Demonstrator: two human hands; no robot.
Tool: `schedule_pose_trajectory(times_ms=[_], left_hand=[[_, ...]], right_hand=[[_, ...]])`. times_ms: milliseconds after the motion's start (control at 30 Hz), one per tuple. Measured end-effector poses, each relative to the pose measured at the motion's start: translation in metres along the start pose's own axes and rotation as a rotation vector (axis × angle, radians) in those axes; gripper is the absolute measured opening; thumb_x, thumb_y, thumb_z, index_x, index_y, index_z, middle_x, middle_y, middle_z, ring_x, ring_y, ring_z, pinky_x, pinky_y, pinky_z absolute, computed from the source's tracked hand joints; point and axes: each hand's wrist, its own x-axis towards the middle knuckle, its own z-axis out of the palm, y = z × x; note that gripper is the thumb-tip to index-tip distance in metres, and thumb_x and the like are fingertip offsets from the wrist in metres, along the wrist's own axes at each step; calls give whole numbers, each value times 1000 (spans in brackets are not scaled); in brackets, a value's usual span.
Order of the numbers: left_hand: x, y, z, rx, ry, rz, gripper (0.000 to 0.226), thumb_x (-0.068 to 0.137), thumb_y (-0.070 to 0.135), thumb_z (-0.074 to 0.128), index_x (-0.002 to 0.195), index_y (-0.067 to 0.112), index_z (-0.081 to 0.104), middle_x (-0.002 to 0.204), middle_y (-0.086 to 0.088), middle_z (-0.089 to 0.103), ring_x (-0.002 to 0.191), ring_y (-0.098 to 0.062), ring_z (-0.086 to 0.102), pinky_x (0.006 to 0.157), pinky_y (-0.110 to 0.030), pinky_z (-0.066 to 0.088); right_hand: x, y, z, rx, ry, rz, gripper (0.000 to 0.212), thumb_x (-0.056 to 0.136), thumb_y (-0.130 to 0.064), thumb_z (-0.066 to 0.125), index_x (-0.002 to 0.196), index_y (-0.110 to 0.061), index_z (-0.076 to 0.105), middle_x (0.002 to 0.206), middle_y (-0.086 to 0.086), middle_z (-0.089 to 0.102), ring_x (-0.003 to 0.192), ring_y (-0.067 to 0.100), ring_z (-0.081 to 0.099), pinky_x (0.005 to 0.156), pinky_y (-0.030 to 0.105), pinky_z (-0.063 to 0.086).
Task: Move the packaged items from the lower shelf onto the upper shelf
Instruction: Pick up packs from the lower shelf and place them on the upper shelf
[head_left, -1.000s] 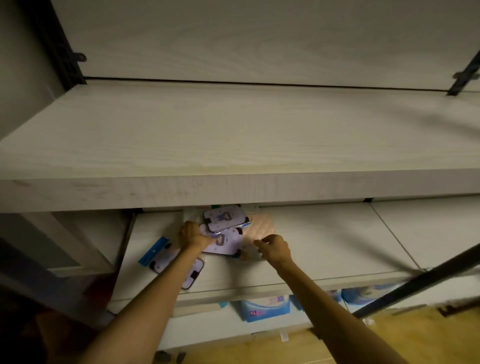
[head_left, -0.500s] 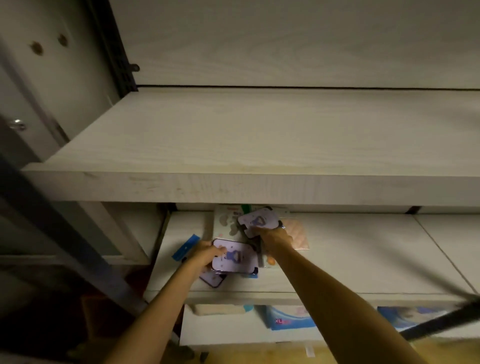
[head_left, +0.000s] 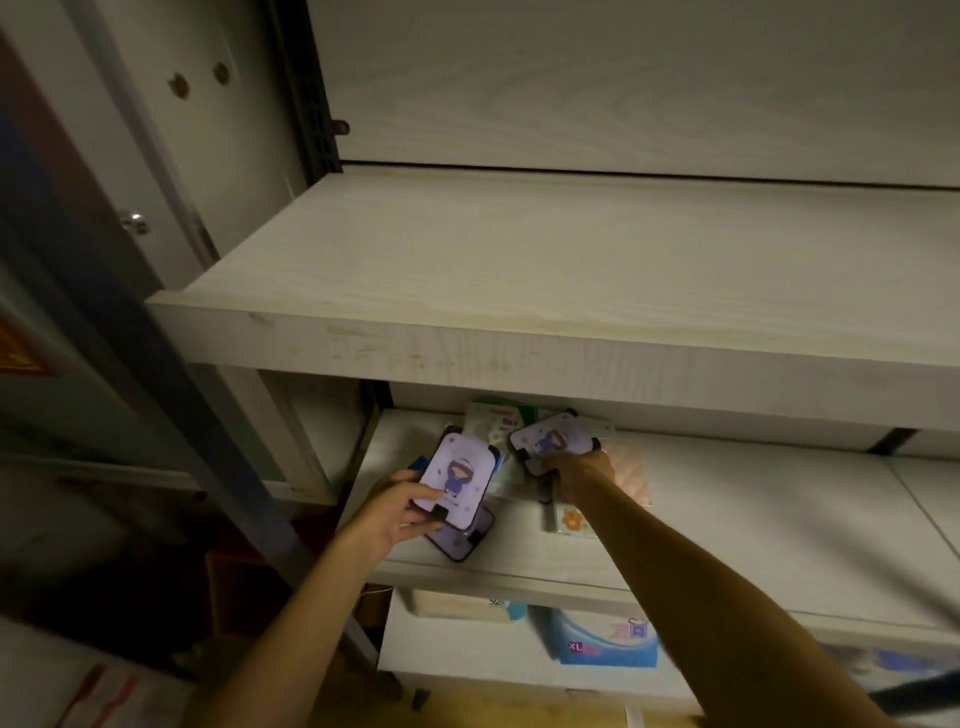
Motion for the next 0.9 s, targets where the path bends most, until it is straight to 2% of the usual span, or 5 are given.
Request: schedule_pose_trajectory(times_ms=[233, 367, 533, 667, 900], left_hand=[[-11, -5, 4, -15, -73, 35, 30, 88, 2, 69, 113, 18, 69, 115, -14, 73, 109, -36, 68, 90, -42, 58], [-14, -7, 6, -25, -65, 52, 32, 89, 0, 68, 115, 18, 68, 114, -13, 74, 107, -35, 68, 89, -41, 58], [-15, -13, 7, -72, -11, 67, 32, 88, -2, 68, 114, 17, 69, 110, -13, 75, 103, -35, 70, 85, -41, 59], [-19, -15, 4, -80, 2, 79, 31, 88, -2, 68, 112, 18, 70, 108, -12, 76, 102, -35, 71, 89, -44, 58], [-21, -12, 5, -64, -27, 98, 35, 88, -1, 69, 118, 17, 69, 110, -11, 76, 102, -33, 72, 81, -39, 61]], right_hand=[[18, 5, -10, 157, -128, 67, 73, 28, -7, 95, 96, -4, 67, 84, 16, 76, 74, 34, 75, 71, 45, 62], [23, 5, -8, 196, -184, 77, 62, 44, 6, 87, 102, 1, 66, 88, 21, 75, 76, 39, 74, 71, 50, 61], [9, -1, 4, 88, -168, -34, 62, 52, -38, 93, 100, -7, 70, 95, 14, 75, 86, 32, 74, 76, 50, 61], [-5, -18, 8, -123, -161, 4, 36, 76, -33, 79, 92, -4, 63, 80, 9, 69, 69, 22, 69, 63, 32, 61], [-7, -7, -24, -9, -103, 36, 45, 71, -27, 86, 101, -5, 62, 94, 12, 70, 76, 26, 66, 52, 39, 48]])
